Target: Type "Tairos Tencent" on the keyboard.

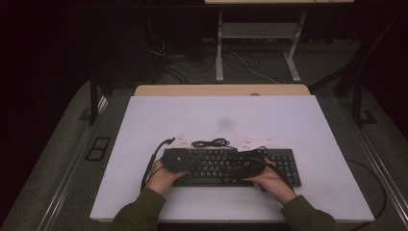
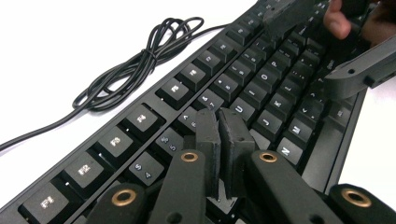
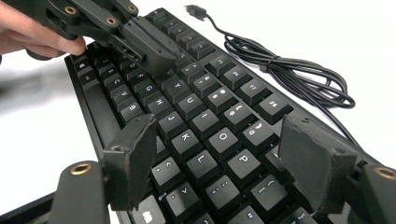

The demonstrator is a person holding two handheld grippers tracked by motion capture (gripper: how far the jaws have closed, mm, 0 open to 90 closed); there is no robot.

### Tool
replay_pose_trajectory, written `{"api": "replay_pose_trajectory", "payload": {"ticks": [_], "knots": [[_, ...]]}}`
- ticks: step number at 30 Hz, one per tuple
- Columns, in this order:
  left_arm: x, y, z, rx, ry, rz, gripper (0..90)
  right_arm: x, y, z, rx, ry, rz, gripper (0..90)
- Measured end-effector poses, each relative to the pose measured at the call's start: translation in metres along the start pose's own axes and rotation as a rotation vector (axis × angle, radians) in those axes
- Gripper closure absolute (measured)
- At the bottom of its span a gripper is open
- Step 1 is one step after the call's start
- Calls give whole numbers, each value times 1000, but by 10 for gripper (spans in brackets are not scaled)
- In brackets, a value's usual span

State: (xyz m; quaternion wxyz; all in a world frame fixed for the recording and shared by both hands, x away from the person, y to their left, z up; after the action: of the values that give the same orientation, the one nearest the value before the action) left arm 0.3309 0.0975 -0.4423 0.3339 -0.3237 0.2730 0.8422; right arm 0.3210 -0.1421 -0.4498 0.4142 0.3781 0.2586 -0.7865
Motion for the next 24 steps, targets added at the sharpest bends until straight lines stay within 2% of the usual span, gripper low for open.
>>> {"api": "replay_pose_trajectory", "payload": {"ticks": [9,15,24], "knots": [[-1,0,9,11,40,6,780,1,3,3,-6,13,0,272],[1,0,16,23,67,0,649,2,5,6,-4,18,-2,262],[7,1,27,32,100,-10,442,7,11,19,23,39,-20,232]]}}
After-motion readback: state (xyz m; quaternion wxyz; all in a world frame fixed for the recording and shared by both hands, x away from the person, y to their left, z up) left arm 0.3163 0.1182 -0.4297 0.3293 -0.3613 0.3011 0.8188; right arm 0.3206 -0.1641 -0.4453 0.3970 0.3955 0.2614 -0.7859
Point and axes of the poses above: each handheld gripper's, and its own axes: z roughly backward along the jaws, x roughly out of its underside, y roughly to its right, the point moved 2 cm from there along -z, roughly forward along the jaws, and after that the axes turned 7 degrees about z, right-handed, at the moved point
